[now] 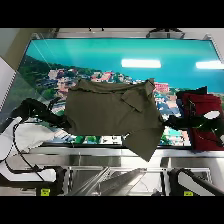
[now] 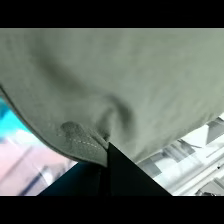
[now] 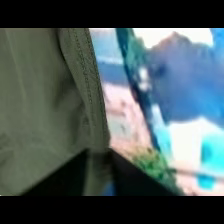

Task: Fold the shirts.

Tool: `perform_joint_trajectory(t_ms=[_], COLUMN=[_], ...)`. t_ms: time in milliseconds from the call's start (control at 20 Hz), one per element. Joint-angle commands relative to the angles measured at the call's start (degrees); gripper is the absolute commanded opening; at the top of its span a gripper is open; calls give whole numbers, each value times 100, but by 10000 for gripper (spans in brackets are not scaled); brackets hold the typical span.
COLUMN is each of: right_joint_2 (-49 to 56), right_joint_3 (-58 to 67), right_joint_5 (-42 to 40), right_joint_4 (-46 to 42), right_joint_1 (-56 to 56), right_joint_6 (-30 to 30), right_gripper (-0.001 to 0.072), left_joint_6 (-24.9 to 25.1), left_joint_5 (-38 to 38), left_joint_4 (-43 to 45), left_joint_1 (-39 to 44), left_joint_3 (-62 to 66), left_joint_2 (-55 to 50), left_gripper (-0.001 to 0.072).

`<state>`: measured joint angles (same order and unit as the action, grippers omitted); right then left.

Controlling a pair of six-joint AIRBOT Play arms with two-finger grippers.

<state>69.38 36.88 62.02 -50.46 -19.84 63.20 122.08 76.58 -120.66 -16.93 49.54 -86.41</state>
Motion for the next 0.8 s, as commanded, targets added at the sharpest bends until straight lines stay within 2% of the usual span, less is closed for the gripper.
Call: perform_joint_trajectory(t_ms=[0,150,350,500,750], right_joint_2=[4,310,1185,1598,1827], right_joint_3=[315,839,1294,1285,1257], right_joint_5=[-35,7,802,1099,1113], right_joint_4=[-103,-146,-334,-337,-361], right_joint_1=[-9,-7,7,146,437], right_joint_6=[-136,-494,-660,-741,-772], right_gripper=[483,483,480,366,365], left_joint_6=[68,68,63,66,61], left_joint_5=[166,195,219,199,195], left_joint_4=[-48,-52,-55,-61,-61], left_joint_1=[-166,-372,-391,-289,-251], left_joint_3=[-44,-83,-83,-83,-83], left_joint_2=[-144,-140,-140,-142,-142], left_gripper=[19,20,19,19,19])
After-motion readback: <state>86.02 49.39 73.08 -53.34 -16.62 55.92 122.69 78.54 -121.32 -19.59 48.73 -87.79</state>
